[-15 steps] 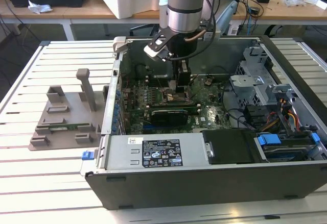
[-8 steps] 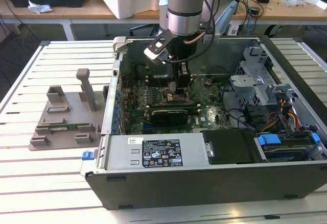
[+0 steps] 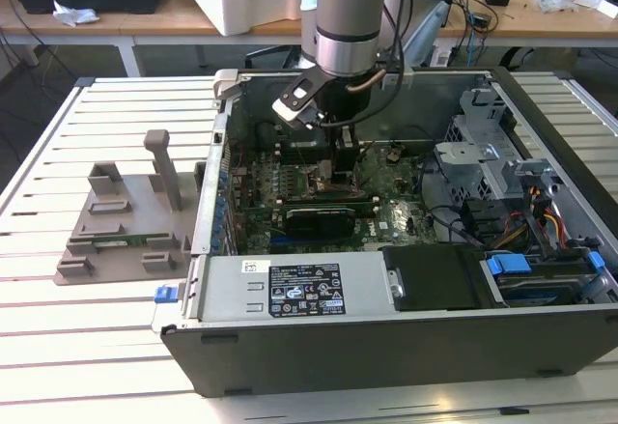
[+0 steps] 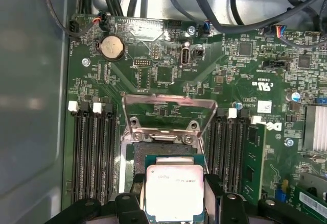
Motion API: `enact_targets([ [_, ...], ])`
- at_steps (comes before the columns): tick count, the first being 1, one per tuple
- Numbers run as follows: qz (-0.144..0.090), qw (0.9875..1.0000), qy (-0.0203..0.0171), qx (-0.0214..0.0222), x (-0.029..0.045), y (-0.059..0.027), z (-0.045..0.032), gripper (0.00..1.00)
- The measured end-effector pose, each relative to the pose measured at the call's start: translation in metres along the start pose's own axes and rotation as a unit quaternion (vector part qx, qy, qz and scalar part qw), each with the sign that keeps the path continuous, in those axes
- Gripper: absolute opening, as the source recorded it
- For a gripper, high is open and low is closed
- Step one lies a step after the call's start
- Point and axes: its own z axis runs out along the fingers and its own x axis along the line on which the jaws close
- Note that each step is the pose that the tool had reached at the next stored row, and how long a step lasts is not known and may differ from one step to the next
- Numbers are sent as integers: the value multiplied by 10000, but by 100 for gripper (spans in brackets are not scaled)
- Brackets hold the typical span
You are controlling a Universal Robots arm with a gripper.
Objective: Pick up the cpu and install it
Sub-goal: 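Place the cpu into insertion slot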
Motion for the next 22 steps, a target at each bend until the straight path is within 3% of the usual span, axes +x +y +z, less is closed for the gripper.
enact_targets([
  [2, 74, 10000, -52, 5, 19, -2, 59, 54],
  [3, 204, 9998, -59, 11, 25, -3, 90, 54],
  [5, 226, 9997, -58, 11, 93, 0, 120, 54],
  [9, 276, 9996, -61, 14, 100, -9, 230, 54],
  [22, 276, 9996, -62, 14, 99, -10, 269, 54],
])
